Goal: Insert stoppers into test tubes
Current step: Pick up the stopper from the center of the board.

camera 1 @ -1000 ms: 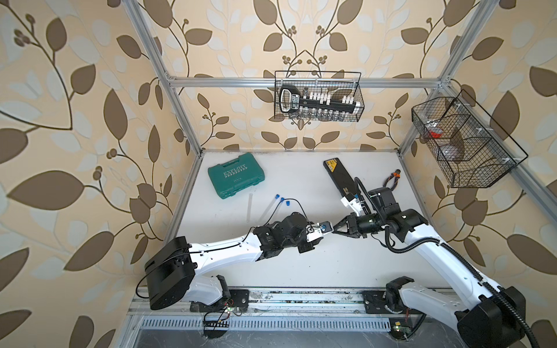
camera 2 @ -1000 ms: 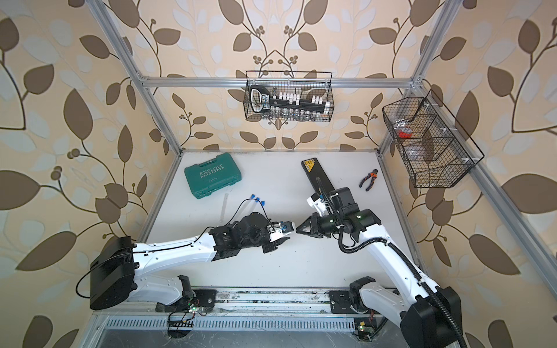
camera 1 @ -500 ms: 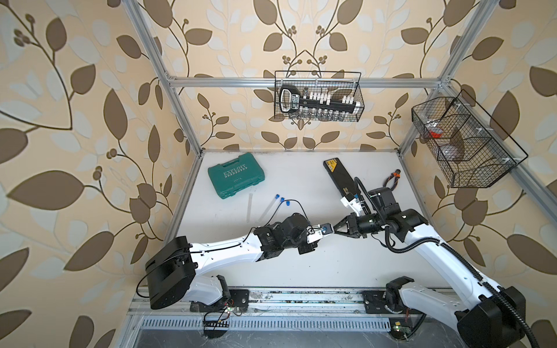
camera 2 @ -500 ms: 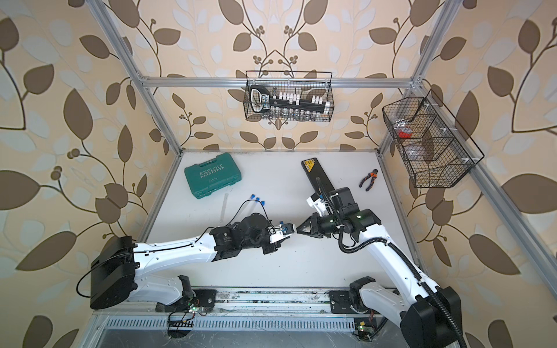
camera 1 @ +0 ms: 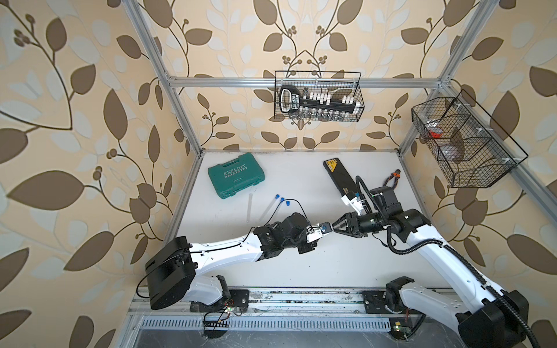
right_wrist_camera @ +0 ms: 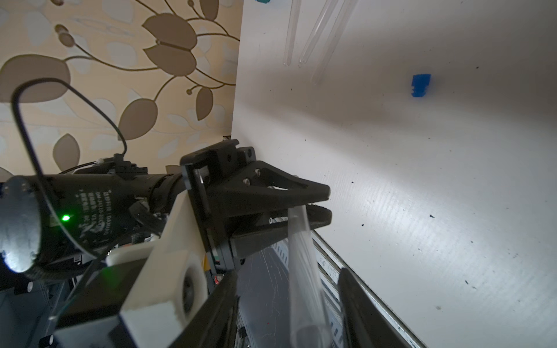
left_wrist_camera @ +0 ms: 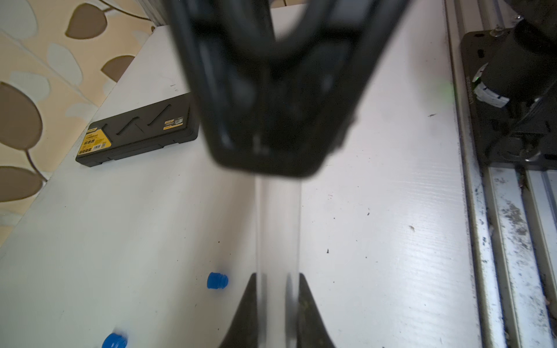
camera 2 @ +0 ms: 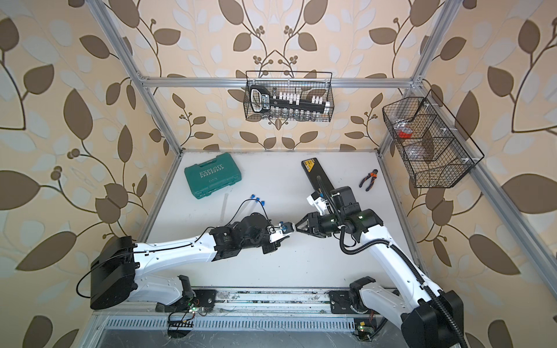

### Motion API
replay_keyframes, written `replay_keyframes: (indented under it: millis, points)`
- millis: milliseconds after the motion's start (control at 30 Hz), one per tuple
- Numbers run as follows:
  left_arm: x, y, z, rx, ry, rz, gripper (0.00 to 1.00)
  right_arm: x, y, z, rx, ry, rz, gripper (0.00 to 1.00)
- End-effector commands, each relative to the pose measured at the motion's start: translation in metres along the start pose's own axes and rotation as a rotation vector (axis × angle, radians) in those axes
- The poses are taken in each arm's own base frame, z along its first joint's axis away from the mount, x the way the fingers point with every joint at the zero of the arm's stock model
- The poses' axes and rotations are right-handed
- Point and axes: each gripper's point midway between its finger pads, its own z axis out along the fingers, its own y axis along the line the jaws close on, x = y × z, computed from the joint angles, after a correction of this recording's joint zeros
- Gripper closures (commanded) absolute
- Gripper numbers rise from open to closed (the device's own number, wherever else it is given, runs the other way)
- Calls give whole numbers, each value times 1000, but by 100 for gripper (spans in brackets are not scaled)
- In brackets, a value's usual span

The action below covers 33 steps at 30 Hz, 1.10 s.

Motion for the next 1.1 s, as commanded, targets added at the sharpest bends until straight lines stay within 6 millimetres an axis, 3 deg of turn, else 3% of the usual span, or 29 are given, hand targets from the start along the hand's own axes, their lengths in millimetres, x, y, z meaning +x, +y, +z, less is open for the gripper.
replay_keyframes:
  millis: [0, 167, 300, 533, 667, 1067]
  points:
    - [-14, 26, -14, -62, -49, -105, 100, -22, 13, -19, 38, -112, -98, 49]
    - [5, 71, -34, -133, -58, -356, 100, -44, 18, -37, 119, -261, -164, 53]
    - [26, 108, -52, -203, -69, -554, 100, -47, 13, -30, 172, -280, -168, 54]
    - [50, 149, -73, -393, -16, -619, 100, -36, -27, 18, 498, -139, -184, 56]
    - [61, 172, -89, -525, 27, -649, 100, -32, -44, 52, 587, -48, -170, 56]
    - [92, 212, -131, -730, -10, -899, 100, -57, -87, 134, 782, 57, -203, 55]
